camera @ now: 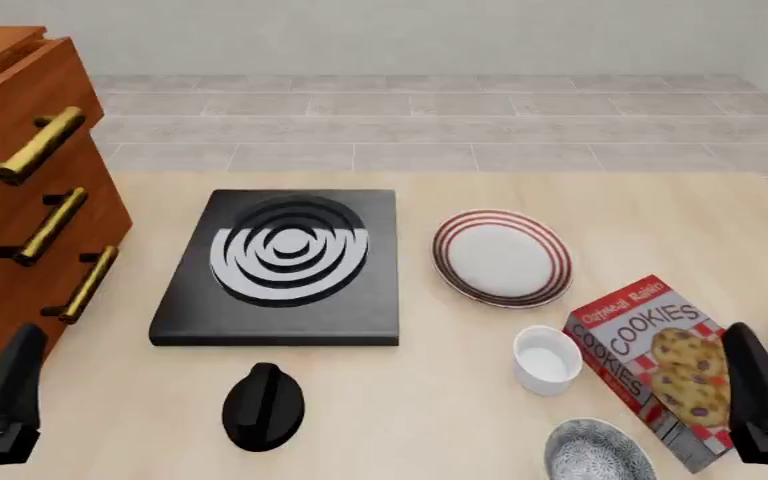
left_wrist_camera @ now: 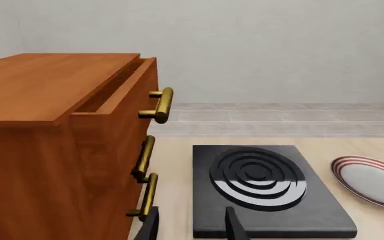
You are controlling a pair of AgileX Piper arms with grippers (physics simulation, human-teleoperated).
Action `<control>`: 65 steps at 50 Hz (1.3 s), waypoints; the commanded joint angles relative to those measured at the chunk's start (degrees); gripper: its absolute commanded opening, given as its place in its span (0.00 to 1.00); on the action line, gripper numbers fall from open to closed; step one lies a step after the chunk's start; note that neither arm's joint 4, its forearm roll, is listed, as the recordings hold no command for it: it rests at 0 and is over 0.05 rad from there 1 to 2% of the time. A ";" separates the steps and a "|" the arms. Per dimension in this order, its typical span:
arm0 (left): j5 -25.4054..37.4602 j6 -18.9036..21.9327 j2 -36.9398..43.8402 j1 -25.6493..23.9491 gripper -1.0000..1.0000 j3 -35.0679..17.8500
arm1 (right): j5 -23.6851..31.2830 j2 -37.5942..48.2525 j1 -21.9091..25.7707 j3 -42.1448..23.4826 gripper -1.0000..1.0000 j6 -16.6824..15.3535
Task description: Pick the akita bowl next to the ramekin and place it on the plate.
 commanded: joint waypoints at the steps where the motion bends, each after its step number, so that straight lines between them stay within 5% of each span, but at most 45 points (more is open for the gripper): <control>1: -0.07 0.00 0.26 0.00 1.00 -0.15 | 0.14 0.22 -0.21 -0.12 1.00 -0.35; 21: -0.07 0.00 0.26 0.00 1.00 -0.15 | -0.06 1.16 0.37 -0.13 1.00 -0.47; 26: -0.07 0.00 0.26 0.00 1.00 -0.15 | 1.64 1.42 0.25 -1.01 1.00 -2.95; 30: -0.07 0.00 0.26 0.00 1.00 -0.15 | 3.40 2.18 0.33 -2.69 1.00 -2.81; 32: -0.07 0.00 0.26 0.00 1.00 -0.15 | 4.69 3.78 0.36 -4.69 1.00 0.08; 39: -0.07 0.00 0.26 0.00 1.00 -0.15 | 12.17 3.43 1.70 -12.77 1.00 -0.31; 65: -0.07 0.00 0.26 0.00 1.00 -0.15 | 21.55 7.69 4.23 -26.59 1.00 -0.82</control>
